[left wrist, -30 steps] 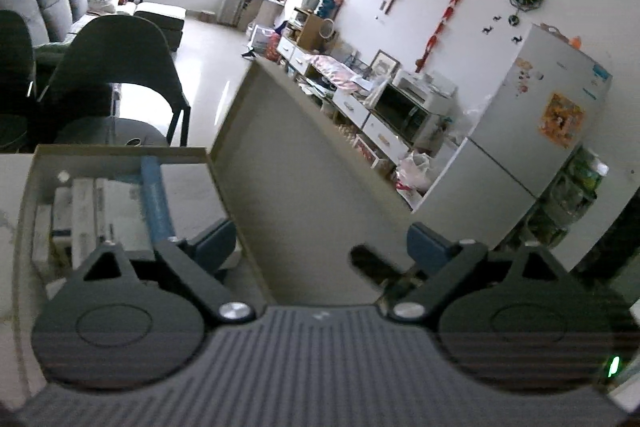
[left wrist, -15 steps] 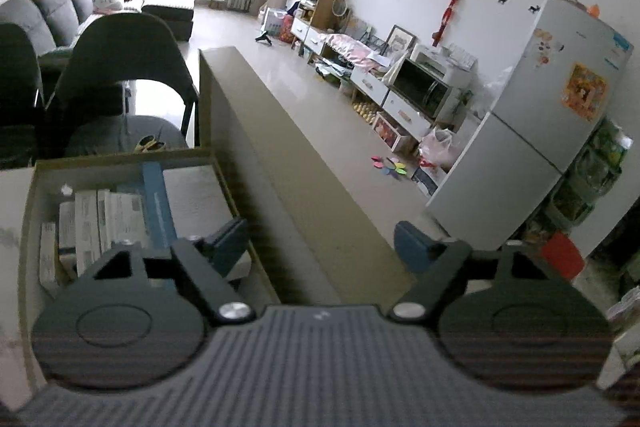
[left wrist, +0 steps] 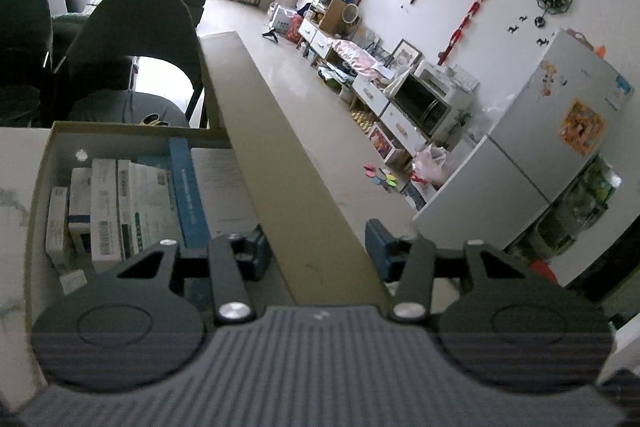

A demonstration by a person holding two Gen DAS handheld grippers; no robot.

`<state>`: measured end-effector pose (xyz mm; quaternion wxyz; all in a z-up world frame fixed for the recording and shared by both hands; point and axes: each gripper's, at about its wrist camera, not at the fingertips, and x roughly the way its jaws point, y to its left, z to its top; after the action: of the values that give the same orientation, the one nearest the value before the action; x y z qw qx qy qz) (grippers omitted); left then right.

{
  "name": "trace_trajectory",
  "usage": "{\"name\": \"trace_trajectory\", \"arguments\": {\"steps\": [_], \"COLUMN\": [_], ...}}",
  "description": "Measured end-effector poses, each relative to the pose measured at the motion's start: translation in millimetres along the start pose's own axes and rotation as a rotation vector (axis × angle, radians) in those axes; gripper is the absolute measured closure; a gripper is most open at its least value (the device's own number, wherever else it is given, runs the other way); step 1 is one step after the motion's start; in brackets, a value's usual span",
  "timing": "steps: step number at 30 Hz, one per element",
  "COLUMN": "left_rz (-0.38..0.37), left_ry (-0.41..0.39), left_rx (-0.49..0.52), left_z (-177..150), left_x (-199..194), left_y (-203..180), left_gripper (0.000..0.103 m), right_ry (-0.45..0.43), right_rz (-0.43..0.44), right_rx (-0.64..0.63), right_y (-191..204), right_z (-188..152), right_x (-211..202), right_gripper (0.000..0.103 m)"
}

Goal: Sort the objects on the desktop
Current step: 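Carry the lid with both grippers over the beige box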

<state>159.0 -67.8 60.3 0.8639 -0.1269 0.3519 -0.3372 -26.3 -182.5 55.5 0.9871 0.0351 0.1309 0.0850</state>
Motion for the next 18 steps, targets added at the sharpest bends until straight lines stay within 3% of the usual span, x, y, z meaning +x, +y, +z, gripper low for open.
{"name": "trace_trajectory", "arguments": {"steps": [2,7,12,18], "left_rz": [-0.018,-0.053,-0.058,-0.086], "left_ry": [0.006,0.03,0.039,0.04], "left_rx": [-0.03,-0.129,-0.194,-0.251], "left_z": [-1.5,-9.5,-18.1,-26.9], "left_x": [-2.8,-5.7,-6.6,-4.4], "left_y": [10.4,39.1,58.3,73.0], "left_gripper": [0.057,0.058,0.058,0.058], "right_ry": [0.02,0.054,0.079,0.165], "right_rz": [0.047,0.105,0.095,0.071], "right_rx": [0.054,0.183,0.36,0.698], "right_y": [-12.2,-48.0,-106.3,-182.2], "right_z": [-3.3,-9.2,-12.3,-31.7], "right_x": [-2.1,-6.9,2.9,28.5], "right_gripper": [0.02,0.02,0.02,0.022]}}
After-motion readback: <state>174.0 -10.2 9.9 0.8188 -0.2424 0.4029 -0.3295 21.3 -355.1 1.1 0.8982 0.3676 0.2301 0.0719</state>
